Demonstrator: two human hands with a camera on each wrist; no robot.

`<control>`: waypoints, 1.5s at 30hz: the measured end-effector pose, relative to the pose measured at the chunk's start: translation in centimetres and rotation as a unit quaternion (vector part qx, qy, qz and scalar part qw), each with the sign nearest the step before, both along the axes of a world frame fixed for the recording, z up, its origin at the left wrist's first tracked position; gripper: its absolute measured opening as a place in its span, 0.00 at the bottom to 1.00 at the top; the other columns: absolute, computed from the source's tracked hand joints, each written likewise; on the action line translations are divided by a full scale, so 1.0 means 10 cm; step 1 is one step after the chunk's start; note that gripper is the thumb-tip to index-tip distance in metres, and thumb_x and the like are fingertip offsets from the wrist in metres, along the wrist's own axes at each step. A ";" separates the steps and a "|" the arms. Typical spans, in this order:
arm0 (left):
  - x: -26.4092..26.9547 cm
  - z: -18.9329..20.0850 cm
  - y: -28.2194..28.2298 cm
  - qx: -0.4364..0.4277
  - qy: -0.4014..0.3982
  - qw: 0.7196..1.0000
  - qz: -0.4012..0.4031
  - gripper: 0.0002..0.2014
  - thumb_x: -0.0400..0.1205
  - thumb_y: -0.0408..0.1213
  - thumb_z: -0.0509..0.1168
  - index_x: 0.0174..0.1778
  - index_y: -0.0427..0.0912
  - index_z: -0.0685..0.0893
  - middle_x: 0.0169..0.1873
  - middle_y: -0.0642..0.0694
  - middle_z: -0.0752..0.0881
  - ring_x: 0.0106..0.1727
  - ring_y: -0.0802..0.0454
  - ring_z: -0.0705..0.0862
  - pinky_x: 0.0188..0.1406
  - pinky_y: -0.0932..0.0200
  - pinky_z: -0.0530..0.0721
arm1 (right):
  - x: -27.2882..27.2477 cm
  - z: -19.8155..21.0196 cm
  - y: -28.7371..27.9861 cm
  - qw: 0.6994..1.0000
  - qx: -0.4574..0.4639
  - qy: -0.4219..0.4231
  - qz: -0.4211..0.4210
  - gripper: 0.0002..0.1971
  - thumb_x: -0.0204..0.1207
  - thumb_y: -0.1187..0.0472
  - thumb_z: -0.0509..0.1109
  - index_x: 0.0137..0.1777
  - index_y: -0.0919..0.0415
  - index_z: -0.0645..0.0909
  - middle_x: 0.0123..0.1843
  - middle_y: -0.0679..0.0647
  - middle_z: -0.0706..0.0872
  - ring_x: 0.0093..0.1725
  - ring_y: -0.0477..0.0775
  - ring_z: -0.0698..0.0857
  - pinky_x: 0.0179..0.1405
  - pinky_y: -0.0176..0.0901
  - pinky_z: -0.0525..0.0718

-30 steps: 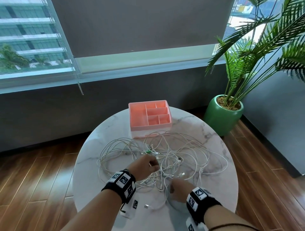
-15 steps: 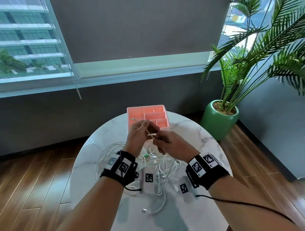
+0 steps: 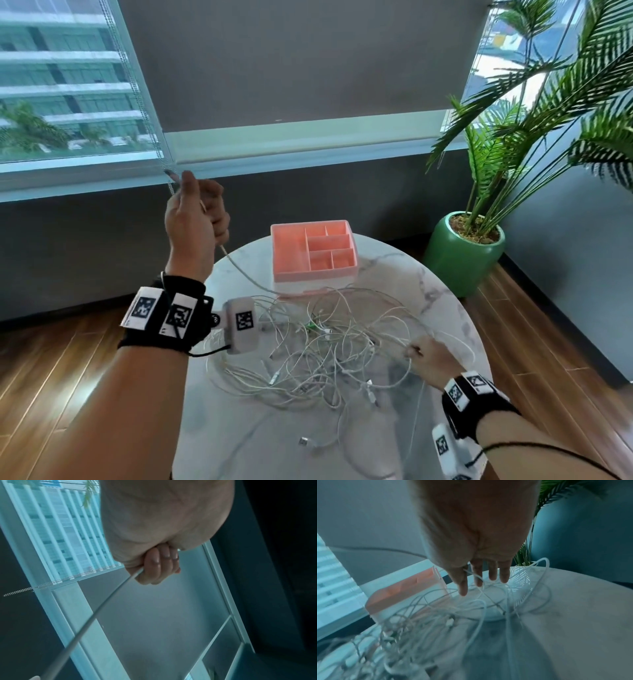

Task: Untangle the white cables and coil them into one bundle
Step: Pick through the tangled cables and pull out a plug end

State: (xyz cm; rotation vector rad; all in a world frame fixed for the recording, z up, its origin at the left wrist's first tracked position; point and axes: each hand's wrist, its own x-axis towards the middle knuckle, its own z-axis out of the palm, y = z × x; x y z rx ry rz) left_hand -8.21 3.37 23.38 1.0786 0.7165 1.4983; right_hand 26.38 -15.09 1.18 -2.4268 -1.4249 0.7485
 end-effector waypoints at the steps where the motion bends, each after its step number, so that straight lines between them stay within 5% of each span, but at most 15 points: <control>1: 0.04 -0.05 -0.01 0.007 0.029 1.000 -0.005 0.25 0.92 0.52 0.49 0.36 0.43 0.78 0.18 0.54 0.64 0.16 0.58 0.58 0.19 0.71 0.56 | -0.01 0.07 0.05 0.999 0.032 0.009 -0.019 0.12 0.84 0.59 0.62 0.46 0.59 0.87 0.49 0.59 0.89 0.46 0.59 0.85 0.41 0.42 0.74; 4: 0.26 -0.28 -0.10 0.021 0.132 0.990 -0.033 0.24 0.93 0.42 0.50 0.34 0.39 0.78 0.16 0.56 0.66 0.16 0.60 0.60 0.15 0.69 0.58 | -0.09 0.47 0.34 0.982 0.136 0.119 -0.062 0.15 0.87 0.60 0.60 0.48 0.67 0.86 0.47 0.66 0.91 0.37 0.58 0.86 0.36 0.45 0.82; 7: 0.55 -0.59 -0.24 0.066 0.235 0.967 -0.078 0.23 0.93 0.36 0.51 0.34 0.39 0.81 0.17 0.56 0.69 0.19 0.61 0.63 0.18 0.67 0.62 | -0.23 1.03 0.63 0.948 0.265 0.163 -0.064 0.12 0.86 0.62 0.62 0.45 0.65 0.84 0.38 0.64 0.91 0.35 0.64 0.90 0.41 0.61 0.91; 11: 0.83 -0.89 -0.41 0.067 0.270 0.952 -0.130 0.21 0.93 0.37 0.50 0.40 0.36 0.83 0.20 0.56 0.71 0.22 0.60 0.66 0.23 0.66 0.64 | -0.46 1.76 0.84 0.879 0.396 0.264 -0.022 0.10 0.82 0.74 0.62 0.51 0.65 0.85 0.43 0.61 0.91 0.41 0.59 0.91 0.42 0.50 0.91; 14: 0.96 -0.88 -0.46 0.047 0.241 0.957 -0.157 0.19 0.93 0.37 0.51 0.44 0.38 0.85 0.24 0.49 0.77 0.22 0.60 0.69 0.23 0.65 0.65 | -0.63 2.11 0.85 0.846 0.437 0.304 0.037 0.10 0.85 0.72 0.62 0.53 0.64 0.86 0.44 0.61 0.92 0.41 0.61 0.92 0.43 0.48 0.91; 18: 1.04 -0.65 -0.53 0.093 0.215 0.960 -0.152 0.13 0.88 0.48 0.59 0.42 0.53 0.85 0.28 0.54 0.79 0.24 0.63 0.71 0.23 0.71 0.67 | -0.85 2.10 0.85 0.890 0.368 0.233 0.136 0.09 0.85 0.66 0.65 0.55 0.60 0.87 0.41 0.56 0.92 0.35 0.59 0.92 0.35 0.44 0.88; 22: 1.08 -0.57 -0.50 0.130 0.286 0.946 -0.078 0.06 0.85 0.42 0.70 0.50 0.45 0.89 0.29 0.54 0.88 0.31 0.61 0.84 0.35 0.67 0.78 | -0.97 1.89 0.82 0.915 0.337 0.148 0.168 0.11 0.86 0.63 0.63 0.60 0.57 0.86 0.37 0.54 0.90 0.29 0.52 0.90 0.33 0.42 0.88; 26: 1.07 -0.66 -0.44 0.120 0.311 0.942 -0.050 0.07 0.80 0.41 0.76 0.48 0.43 0.90 0.34 0.49 0.90 0.36 0.53 0.86 0.41 0.58 0.82 | -1.02 1.71 0.81 0.937 0.288 0.076 0.182 0.10 0.85 0.64 0.62 0.45 0.53 0.82 0.34 0.49 0.89 0.25 0.42 0.86 0.30 0.31 0.83; 29: 1.08 -0.67 -0.44 0.114 0.321 0.936 -0.093 0.03 0.79 0.32 0.75 0.42 0.45 0.90 0.33 0.54 0.90 0.34 0.61 0.86 0.42 0.65 0.83 | -1.02 1.57 0.81 0.943 0.254 0.009 0.215 0.11 0.85 0.64 0.65 0.40 0.59 0.81 0.27 0.42 0.82 0.22 0.36 0.80 0.27 0.28 0.76; 34: 1.06 -0.63 -0.41 0.108 0.274 0.955 -0.045 0.04 0.82 0.34 0.72 0.46 0.36 0.90 0.38 0.49 0.91 0.36 0.63 0.85 0.40 0.66 0.83 | -0.86 1.25 0.82 0.947 0.243 0.053 0.204 0.09 0.82 0.61 0.66 0.43 0.60 0.86 0.36 0.52 0.90 0.32 0.51 0.88 0.39 0.49 0.87; 36: 1.00 -0.56 -0.34 0.108 0.228 0.968 0.000 0.06 0.83 0.34 0.71 0.48 0.34 0.89 0.33 0.54 0.88 0.29 0.66 0.81 0.31 0.68 0.78 | -0.73 1.05 0.76 0.969 0.181 0.046 0.164 0.08 0.82 0.59 0.68 0.45 0.58 0.88 0.34 0.48 0.87 0.36 0.52 0.87 0.43 0.47 0.85; 40: 0.82 -0.42 -0.14 0.090 0.153 0.984 0.018 0.02 0.83 0.36 0.71 0.46 0.43 0.87 0.25 0.60 0.83 0.26 0.64 0.75 0.28 0.65 0.73 | -0.42 0.60 0.61 0.990 0.068 0.102 0.075 0.11 0.84 0.56 0.66 0.45 0.56 0.88 0.40 0.50 0.90 0.37 0.50 0.87 0.48 0.55 0.87; 45: 0.70 -0.52 -0.08 0.091 0.237 0.967 0.004 0.04 0.82 0.37 0.73 0.47 0.40 0.87 0.23 0.60 0.81 0.25 0.63 0.75 0.28 0.63 0.73 | -0.24 0.95 0.76 0.936 0.248 0.244 -0.064 0.16 0.89 0.59 0.58 0.43 0.63 0.83 0.45 0.66 0.91 0.33 0.57 0.86 0.31 0.48 0.84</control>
